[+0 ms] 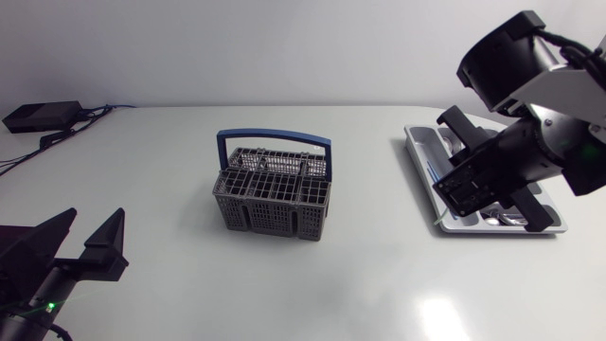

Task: Unload the cutlery basket into the drawer organizer.

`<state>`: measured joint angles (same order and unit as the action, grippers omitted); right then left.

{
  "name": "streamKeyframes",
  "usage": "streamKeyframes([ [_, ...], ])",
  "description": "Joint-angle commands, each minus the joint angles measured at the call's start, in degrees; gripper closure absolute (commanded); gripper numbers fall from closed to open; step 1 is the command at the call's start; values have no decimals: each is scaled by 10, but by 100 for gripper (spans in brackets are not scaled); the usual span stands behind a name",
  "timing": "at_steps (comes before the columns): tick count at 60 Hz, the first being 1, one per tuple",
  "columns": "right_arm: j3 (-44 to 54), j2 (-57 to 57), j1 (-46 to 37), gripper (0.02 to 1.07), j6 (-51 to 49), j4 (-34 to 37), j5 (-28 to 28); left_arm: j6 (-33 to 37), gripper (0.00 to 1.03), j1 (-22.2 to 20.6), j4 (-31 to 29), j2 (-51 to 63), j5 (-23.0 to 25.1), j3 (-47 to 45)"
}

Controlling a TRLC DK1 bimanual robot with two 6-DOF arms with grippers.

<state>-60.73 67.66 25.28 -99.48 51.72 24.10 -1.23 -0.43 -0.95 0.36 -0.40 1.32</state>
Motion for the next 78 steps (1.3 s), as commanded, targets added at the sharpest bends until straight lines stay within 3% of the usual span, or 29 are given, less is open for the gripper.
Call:
streamKeyframes([
  [1, 38, -7, -43, 101, -71, -31, 12, 12, 5, 4, 10, -4, 4, -13],
  [16, 47, 12, -129, 101, -135, -66, 16, 12, 5, 4, 10, -4, 4, -13],
  [39, 58, 68, -274, 101, -242, -181, 29, 12, 5, 4, 10, -4, 4, -13],
  [78, -55, 258, -419, 101, -244, -254, 33, 12, 5, 4, 10, -4, 4, -13],
])
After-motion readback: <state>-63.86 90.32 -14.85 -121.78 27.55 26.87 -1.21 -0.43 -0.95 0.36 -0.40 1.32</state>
